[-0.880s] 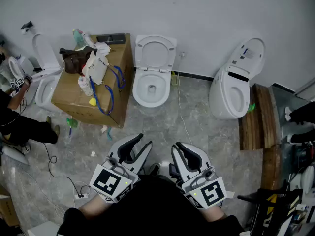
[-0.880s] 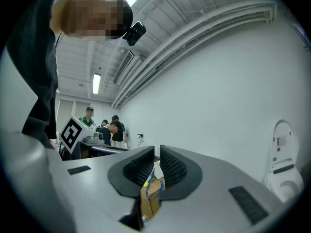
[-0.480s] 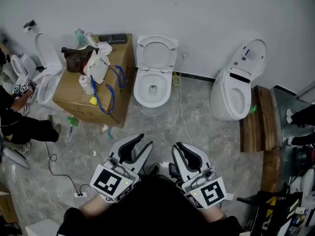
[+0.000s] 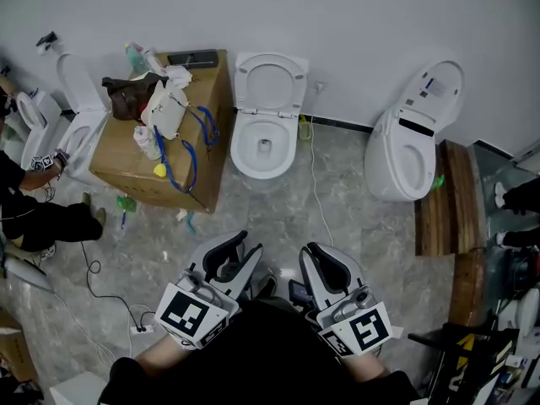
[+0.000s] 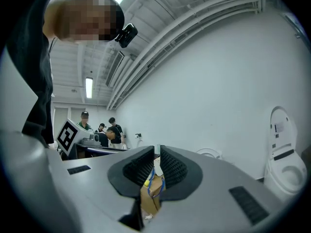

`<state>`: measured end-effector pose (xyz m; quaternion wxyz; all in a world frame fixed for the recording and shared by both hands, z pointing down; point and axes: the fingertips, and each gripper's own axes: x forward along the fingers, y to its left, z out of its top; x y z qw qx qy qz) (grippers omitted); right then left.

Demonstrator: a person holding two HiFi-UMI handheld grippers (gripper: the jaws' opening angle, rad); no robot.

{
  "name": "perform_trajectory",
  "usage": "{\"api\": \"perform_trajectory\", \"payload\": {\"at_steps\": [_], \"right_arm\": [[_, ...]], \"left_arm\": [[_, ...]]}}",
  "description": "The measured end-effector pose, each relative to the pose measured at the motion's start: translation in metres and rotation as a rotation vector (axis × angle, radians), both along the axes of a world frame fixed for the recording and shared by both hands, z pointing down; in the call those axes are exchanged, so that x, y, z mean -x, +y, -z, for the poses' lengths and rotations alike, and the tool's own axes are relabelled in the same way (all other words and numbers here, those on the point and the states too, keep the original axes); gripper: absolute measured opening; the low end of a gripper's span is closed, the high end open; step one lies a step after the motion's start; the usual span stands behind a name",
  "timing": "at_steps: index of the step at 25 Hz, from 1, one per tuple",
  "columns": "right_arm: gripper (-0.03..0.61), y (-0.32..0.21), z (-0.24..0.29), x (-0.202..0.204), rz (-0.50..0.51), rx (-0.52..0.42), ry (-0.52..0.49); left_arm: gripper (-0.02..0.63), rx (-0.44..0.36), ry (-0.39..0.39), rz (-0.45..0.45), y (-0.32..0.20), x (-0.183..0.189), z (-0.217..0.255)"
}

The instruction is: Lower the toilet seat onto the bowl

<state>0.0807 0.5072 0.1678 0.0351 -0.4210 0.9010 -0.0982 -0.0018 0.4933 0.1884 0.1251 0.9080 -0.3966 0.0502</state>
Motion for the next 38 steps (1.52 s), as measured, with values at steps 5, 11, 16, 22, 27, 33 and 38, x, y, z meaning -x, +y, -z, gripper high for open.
{"api": "perform_trajectory", "payload": {"at_steps": [5, 11, 16, 22, 27, 33, 38], "right_arm": [[0.058, -0.021, -0.005, 0.015, -0.01, 0.025, 0.002], [0.058, -0.058, -0.007, 0.037, -0.027, 0.032, 0.046], [0.058, -0.094, -0.005, 0.052, -0.056, 0.038, 0.068], [0.058, -0.135, -0.006, 0.07, -0.082, 0.044, 0.086], [0.06, -0.161, -0.007, 0.086, -0.1, 0.057, 0.093], [0.06, -0.174, -0.012, 0.102, -0.117, 0.078, 0.094], [0.06, -0.187, -0.018, 0.108, -0.113, 0.095, 0.1]], "left_arm": [[0.133, 0.044, -0.002, -0.001, -0.018, 0.02, -0.011], [0.133, 0.04, 0.022, -0.027, -0.059, 0.039, -0.011], [0.133, 0.041, 0.042, -0.06, -0.101, 0.052, -0.008], [0.133, 0.046, 0.055, -0.106, -0.144, 0.064, -0.01], [0.133, 0.062, 0.064, -0.123, -0.171, 0.081, -0.015], [0.133, 0.083, 0.07, -0.127, -0.186, 0.1, -0.024], [0.126, 0.097, 0.078, -0.12, -0.199, 0.109, -0.031]]}}
